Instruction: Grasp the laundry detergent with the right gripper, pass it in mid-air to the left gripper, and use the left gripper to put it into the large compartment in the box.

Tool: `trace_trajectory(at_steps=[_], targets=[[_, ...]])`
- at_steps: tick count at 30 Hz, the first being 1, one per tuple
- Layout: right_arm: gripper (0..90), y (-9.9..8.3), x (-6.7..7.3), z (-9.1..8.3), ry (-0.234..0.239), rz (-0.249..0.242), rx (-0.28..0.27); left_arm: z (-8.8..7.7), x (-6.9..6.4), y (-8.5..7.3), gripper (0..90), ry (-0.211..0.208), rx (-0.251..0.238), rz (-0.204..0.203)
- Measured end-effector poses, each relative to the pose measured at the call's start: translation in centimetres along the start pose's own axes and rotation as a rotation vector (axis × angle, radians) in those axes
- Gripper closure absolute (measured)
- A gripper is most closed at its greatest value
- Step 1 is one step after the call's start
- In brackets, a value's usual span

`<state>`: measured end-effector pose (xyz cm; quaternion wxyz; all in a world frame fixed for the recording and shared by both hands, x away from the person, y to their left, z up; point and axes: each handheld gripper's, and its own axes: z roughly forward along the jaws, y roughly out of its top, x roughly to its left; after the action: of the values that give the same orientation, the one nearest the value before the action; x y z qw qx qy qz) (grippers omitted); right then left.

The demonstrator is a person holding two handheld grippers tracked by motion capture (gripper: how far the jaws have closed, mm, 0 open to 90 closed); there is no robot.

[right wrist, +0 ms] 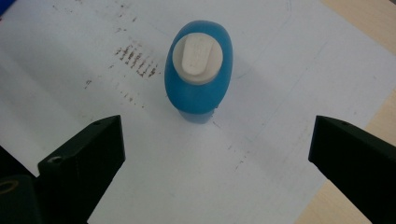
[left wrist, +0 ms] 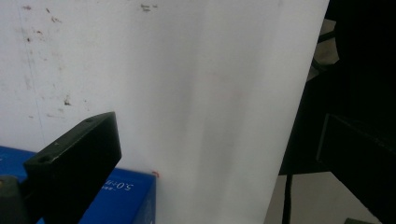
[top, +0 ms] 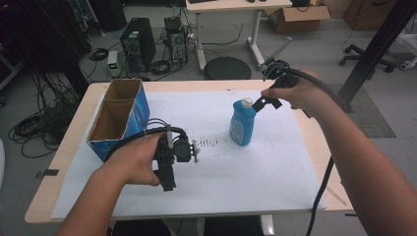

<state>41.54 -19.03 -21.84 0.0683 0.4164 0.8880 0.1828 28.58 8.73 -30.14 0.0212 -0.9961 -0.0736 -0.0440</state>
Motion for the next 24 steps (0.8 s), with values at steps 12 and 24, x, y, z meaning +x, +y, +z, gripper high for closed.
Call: trace_trajectory(at_steps=[12, 24], targets=[[3.7, -2.6, 0.2, 1.5, 0.025, 0.013, 0.006, 0.4, -0.5, 0.0, 0.2, -0.006, 0.003, 0.029], [3.8, -4.2, 0.4, 2.9, 0.036, 0.016, -0.007, 0.3, -0.2, -0.3, 0.2, 0.0, -0.009, 0.025]])
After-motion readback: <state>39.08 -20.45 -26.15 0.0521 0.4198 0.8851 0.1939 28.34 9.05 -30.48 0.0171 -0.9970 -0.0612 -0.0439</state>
